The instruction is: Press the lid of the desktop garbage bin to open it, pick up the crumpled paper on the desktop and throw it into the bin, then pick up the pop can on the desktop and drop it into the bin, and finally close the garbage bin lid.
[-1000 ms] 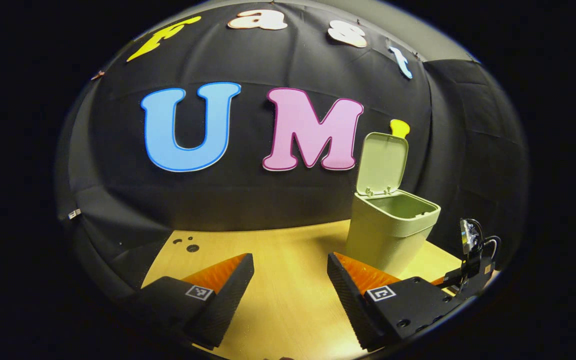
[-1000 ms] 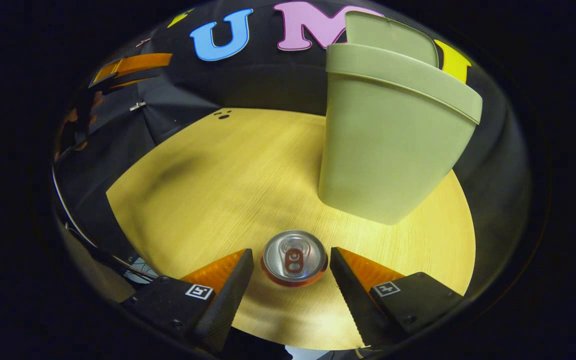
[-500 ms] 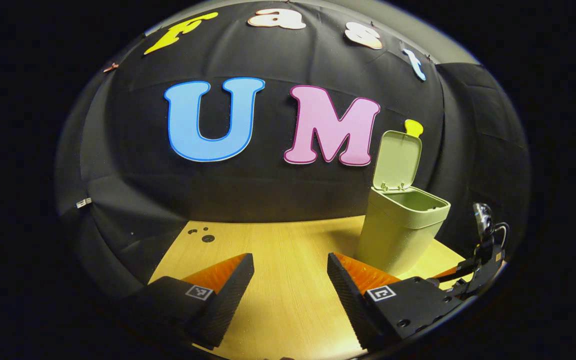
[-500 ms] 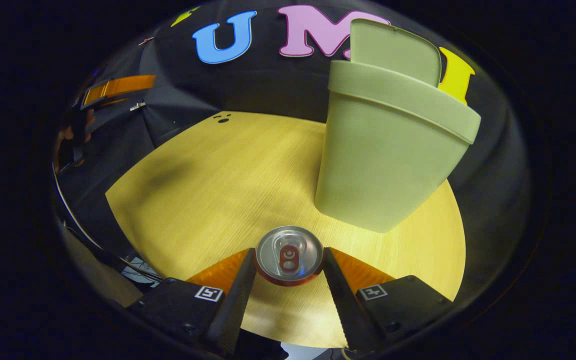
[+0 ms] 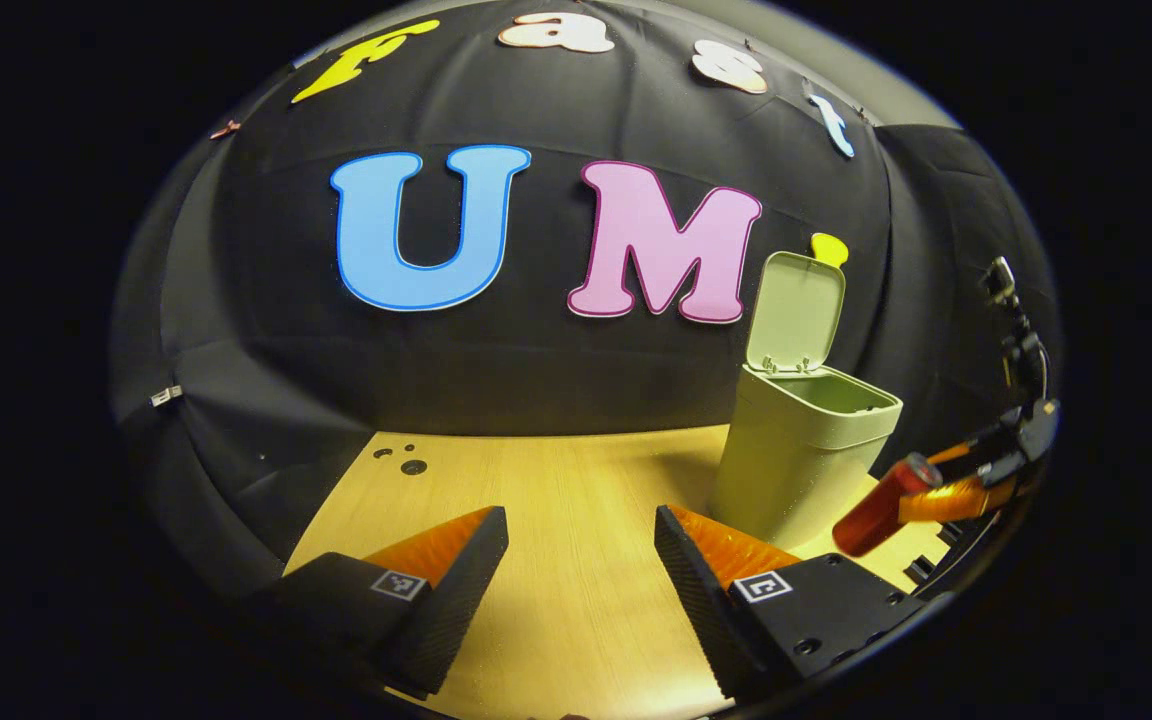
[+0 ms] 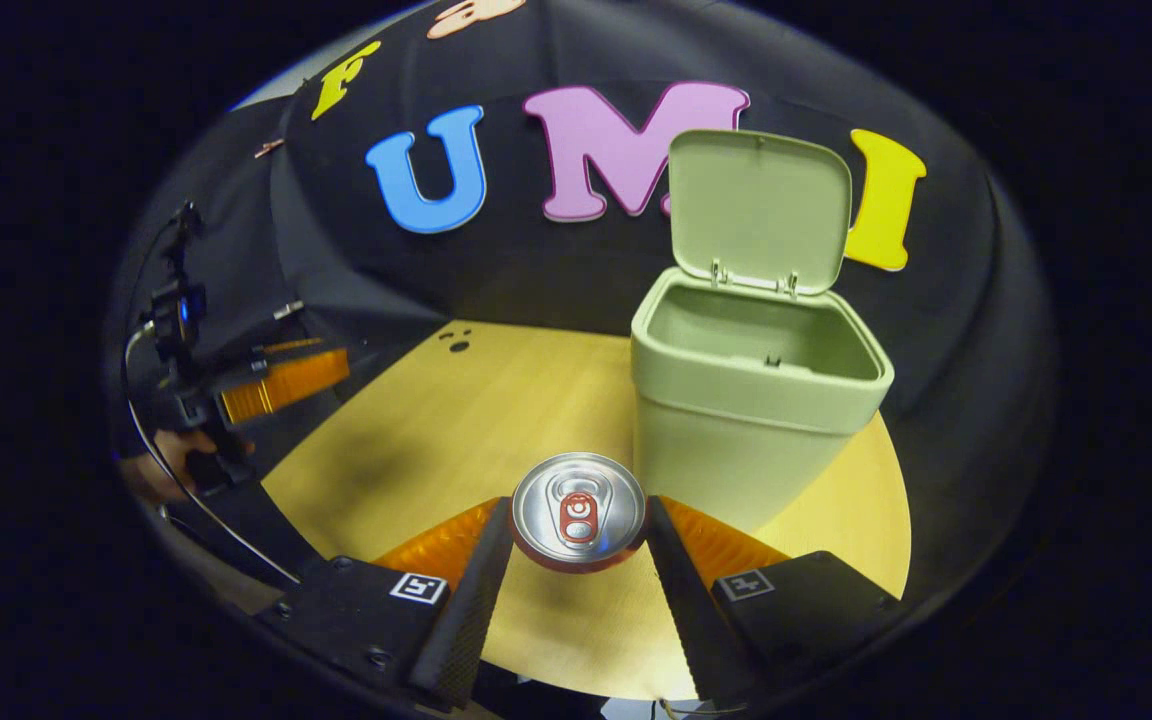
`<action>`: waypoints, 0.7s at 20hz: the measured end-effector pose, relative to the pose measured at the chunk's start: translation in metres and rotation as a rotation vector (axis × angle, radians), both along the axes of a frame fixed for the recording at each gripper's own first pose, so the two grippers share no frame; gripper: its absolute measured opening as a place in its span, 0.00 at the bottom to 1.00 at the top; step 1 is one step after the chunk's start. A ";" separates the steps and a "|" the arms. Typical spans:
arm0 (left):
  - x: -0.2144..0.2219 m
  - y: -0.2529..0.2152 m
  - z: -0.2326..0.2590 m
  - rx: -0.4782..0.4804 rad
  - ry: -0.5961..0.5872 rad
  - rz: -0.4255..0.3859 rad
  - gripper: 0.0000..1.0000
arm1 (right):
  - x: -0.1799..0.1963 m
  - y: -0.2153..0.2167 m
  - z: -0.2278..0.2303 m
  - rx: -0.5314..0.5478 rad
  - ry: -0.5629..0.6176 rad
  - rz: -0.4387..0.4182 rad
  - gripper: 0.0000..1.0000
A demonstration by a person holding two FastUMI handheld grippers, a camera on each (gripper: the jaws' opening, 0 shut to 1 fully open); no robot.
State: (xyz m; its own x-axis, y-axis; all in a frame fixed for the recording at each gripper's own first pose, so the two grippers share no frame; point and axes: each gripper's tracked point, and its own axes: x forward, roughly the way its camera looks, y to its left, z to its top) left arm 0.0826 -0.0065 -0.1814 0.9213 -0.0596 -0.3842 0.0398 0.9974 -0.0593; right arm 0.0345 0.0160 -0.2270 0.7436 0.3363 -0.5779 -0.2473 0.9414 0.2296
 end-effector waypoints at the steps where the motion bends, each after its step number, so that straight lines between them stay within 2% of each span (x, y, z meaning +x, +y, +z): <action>1: 0.002 -0.003 -0.001 0.002 0.000 -0.002 0.95 | 0.008 -0.003 0.012 0.011 -0.019 -0.011 0.82; 7: 0.004 -0.007 0.001 0.016 -0.002 -0.011 0.96 | 0.055 -0.030 0.072 0.078 -0.158 -0.087 0.82; 14: 0.002 -0.010 -0.002 0.015 0.007 0.001 0.96 | 0.111 -0.074 0.066 0.039 -0.168 -0.193 0.82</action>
State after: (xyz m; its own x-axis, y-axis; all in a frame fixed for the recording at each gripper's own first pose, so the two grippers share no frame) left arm 0.0842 -0.0162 -0.1830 0.9188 -0.0531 -0.3910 0.0385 0.9982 -0.0450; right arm 0.1454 -0.0579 -0.1614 0.8807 0.1988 -0.4299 -0.1020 0.9659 0.2378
